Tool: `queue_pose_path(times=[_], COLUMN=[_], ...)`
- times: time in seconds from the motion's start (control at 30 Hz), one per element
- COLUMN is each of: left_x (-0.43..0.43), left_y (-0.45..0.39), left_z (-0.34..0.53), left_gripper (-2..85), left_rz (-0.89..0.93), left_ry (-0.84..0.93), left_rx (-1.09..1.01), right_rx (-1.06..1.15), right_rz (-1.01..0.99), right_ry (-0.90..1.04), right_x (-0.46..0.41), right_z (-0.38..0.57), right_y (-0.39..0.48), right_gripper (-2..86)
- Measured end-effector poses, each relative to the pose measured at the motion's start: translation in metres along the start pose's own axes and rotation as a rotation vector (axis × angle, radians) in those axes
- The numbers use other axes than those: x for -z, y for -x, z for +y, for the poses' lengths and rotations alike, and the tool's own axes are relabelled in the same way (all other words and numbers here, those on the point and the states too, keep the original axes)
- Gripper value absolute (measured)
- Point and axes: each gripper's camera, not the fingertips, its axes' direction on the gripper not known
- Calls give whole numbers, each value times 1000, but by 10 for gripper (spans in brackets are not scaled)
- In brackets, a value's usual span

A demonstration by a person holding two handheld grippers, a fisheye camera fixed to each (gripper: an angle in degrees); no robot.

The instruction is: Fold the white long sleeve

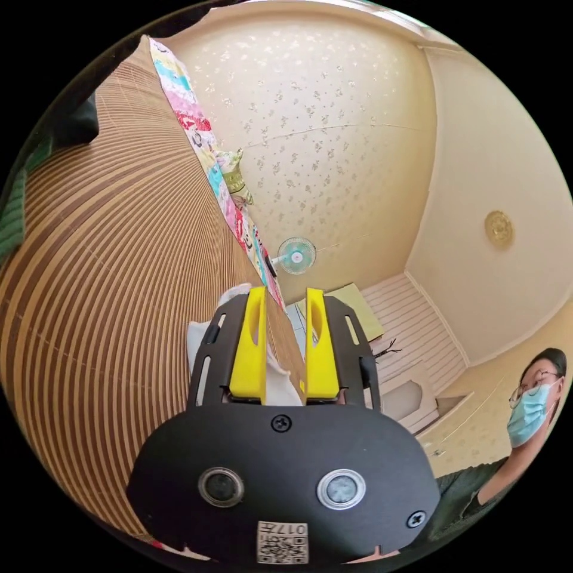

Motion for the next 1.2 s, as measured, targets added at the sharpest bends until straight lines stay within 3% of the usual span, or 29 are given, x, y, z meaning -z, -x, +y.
queue_pose_path(times=[0.13, 0.3, 0.4, 0.47, 0.6, 0.73, 0.87, 0.9, 0.93, 1.0, 1.1, 1.2], left_x=[11, 8, 5, 8, -3, -14, -25, -26, -26, -16, 0, -21], left_y=[-16, -26, -16, -13, -11, -54, -99, -110, -115, -133, -149, -146], left_z=[10, 62, 92, 99, 84, 75, 78, 79, 79, 75, 68, 74], left_gripper=[137, 165, 123, 82, 47, 45, 46, 48, 49, 43, 6, 5], left_rz=[-84, -306, -338, -330, -107, -126, -101, -123, -130, -41, 173, 157], left_ry=[166, 504, 571, 534, 642, 705, 700, 695, 686, 633, 555, 635], left_rx=[-43, -29, 51, 64, 124, 23, -62, -99, -123, -191, -256, -259], right_rx=[182, 527, 726, 931, 1158, 1373, 1645, 1678, 1737, 1705, 1371, 895], right_rz=[-105, -64, -37, -17, 187, 164, 442, 511, 653, 692, 539, 301], right_ry=[-15, 223, 393, 525, 651, 723, 743, 701, 543, 368, 282, 152], right_x=[14, -10, -44, -76, -130, -158, -197, -200, -200, -186, -137, -53], right_z=[32, 127, 210, 277, 355, 414, 475, 481, 490, 481, 400, 288], right_y=[50, 151, 205, 245, 284, 340, 367, 369, 370, 374, 369, 316], right_gripper=[124, 125, 132, 136, 150, 185, 152, 136, 104, 103, 102, 101])
